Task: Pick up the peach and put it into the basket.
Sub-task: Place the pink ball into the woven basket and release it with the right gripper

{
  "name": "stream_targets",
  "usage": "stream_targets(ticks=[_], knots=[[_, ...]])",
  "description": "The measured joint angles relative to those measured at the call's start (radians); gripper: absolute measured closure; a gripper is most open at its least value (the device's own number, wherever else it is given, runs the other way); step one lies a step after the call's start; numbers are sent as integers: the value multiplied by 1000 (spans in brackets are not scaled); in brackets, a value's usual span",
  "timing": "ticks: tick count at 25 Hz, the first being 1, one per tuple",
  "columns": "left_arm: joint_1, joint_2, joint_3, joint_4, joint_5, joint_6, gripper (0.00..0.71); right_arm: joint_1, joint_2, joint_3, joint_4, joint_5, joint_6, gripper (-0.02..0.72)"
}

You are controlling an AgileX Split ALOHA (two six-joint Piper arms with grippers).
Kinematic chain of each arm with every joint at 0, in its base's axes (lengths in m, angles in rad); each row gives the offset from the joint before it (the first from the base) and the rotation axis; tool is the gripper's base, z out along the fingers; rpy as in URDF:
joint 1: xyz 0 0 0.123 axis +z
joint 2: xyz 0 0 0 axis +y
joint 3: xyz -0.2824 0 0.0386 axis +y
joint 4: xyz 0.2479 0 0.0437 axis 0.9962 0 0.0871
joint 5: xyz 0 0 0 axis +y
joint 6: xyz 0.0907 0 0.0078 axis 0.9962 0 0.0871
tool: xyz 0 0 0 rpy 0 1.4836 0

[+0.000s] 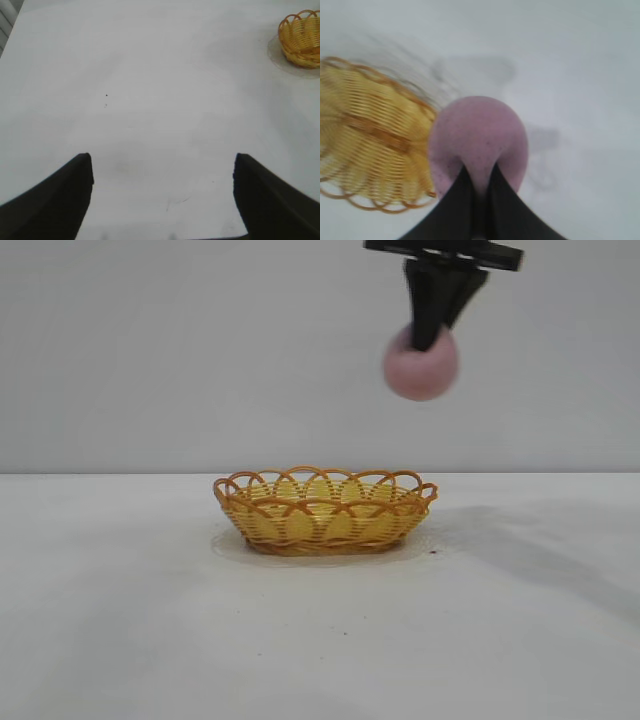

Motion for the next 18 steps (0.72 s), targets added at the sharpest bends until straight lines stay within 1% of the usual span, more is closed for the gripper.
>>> stream_targets(ticks=[4, 7, 11, 14, 18], knots=[[0, 0, 0, 0, 0, 0, 194, 55, 13, 0, 18, 4, -12, 703], [0, 0, 0, 0, 0, 0, 194, 78, 45, -2, 36, 5, -27, 703], [0, 0, 0, 0, 0, 0, 194, 109, 92, -2, 44, 5, -35, 703], [0, 0, 0, 0, 0, 0, 194, 118, 111, -2, 57, 5, -39, 703], [0, 0, 0, 0, 0, 0, 194, 118, 135, -2, 61, 5, -40, 703]])
